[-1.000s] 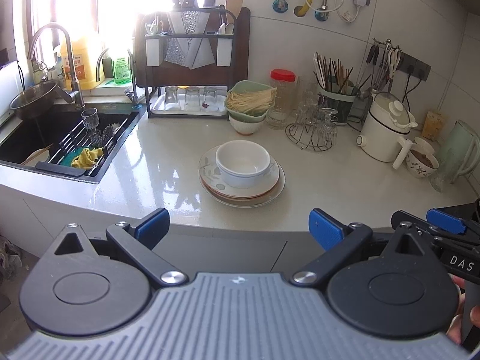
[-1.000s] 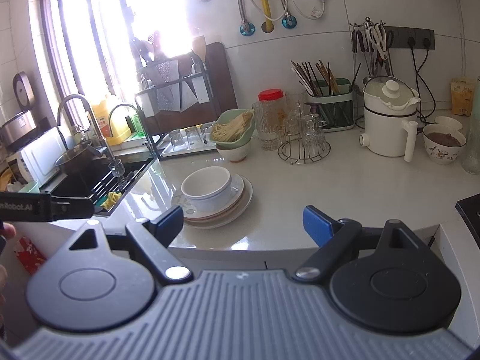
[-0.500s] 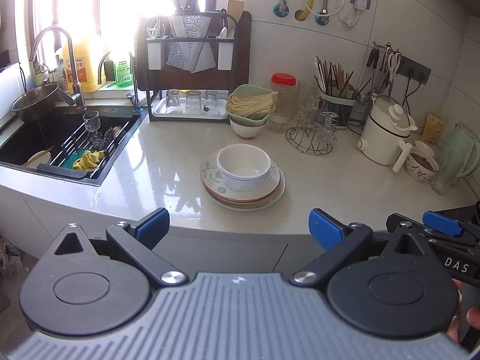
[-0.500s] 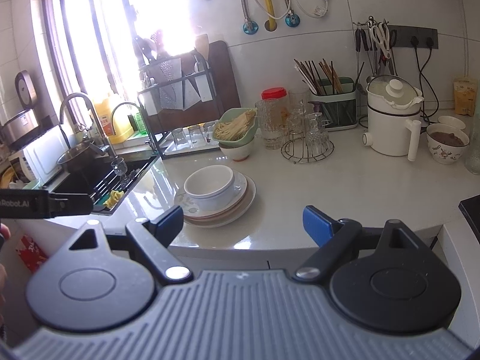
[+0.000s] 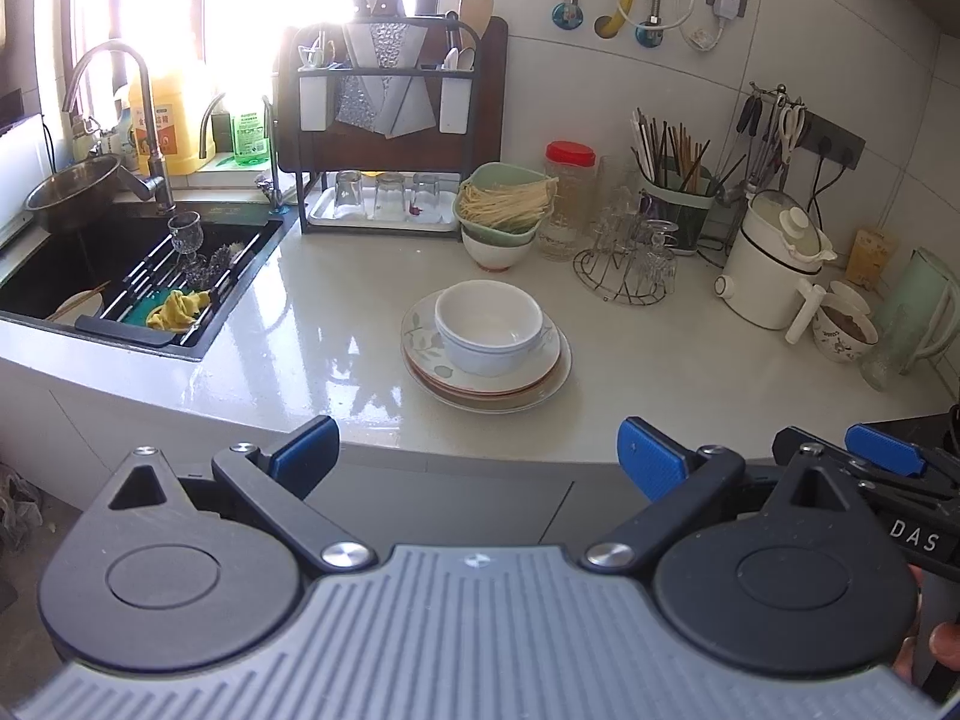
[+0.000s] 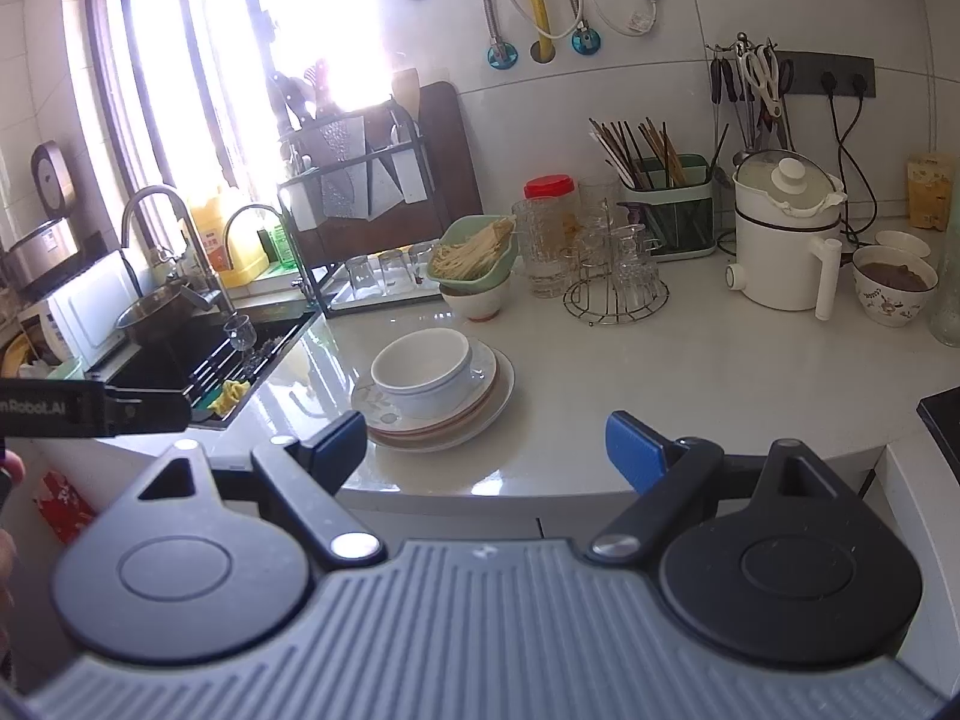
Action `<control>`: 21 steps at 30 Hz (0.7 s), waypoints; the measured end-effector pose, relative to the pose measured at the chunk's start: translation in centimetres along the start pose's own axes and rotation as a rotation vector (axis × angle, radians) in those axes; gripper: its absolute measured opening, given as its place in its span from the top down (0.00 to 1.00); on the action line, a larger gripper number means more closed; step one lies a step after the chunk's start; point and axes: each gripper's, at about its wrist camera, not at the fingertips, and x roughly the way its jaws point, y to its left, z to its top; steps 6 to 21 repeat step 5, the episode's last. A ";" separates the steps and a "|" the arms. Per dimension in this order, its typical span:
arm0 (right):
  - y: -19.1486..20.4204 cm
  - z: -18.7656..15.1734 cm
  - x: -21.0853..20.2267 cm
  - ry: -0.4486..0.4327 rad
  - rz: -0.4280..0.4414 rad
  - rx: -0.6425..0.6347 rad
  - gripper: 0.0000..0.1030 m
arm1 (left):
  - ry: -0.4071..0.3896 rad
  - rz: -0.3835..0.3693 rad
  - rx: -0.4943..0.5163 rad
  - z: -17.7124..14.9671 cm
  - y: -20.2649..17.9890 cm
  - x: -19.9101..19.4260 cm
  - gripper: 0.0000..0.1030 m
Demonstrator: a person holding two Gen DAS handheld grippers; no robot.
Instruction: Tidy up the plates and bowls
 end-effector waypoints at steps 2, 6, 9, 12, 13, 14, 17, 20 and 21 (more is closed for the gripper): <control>0.0 0.0 0.0 -0.002 -0.004 0.002 0.15 | -0.002 0.002 0.006 0.0 -0.1 0.0 0.02; 0.0 -0.1 -0.1 -0.003 -0.006 0.002 0.15 | 0.003 -0.005 0.003 -0.1 0.0 0.0 0.02; 0.0 -0.1 -0.1 -0.003 -0.006 0.002 0.15 | 0.003 -0.005 0.003 -0.1 0.0 0.0 0.02; 0.0 -0.1 -0.1 -0.003 -0.006 0.002 0.15 | 0.003 -0.005 0.003 -0.1 0.0 0.0 0.02; 0.0 -0.1 -0.1 -0.003 -0.006 0.002 0.15 | 0.003 -0.005 0.003 -0.1 0.0 0.0 0.02; 0.0 -0.1 -0.1 -0.003 -0.006 0.002 0.15 | 0.003 -0.005 0.003 -0.1 0.0 0.0 0.02; 0.0 -0.1 -0.1 -0.003 -0.006 0.002 0.15 | 0.003 -0.005 0.003 -0.1 0.0 0.0 0.02; 0.0 -0.1 -0.1 -0.003 -0.006 0.002 0.15 | 0.003 -0.005 0.003 -0.1 0.0 0.0 0.02; 0.0 -0.1 -0.1 -0.003 -0.006 0.002 0.15 | 0.003 -0.005 0.003 -0.1 0.0 0.0 0.02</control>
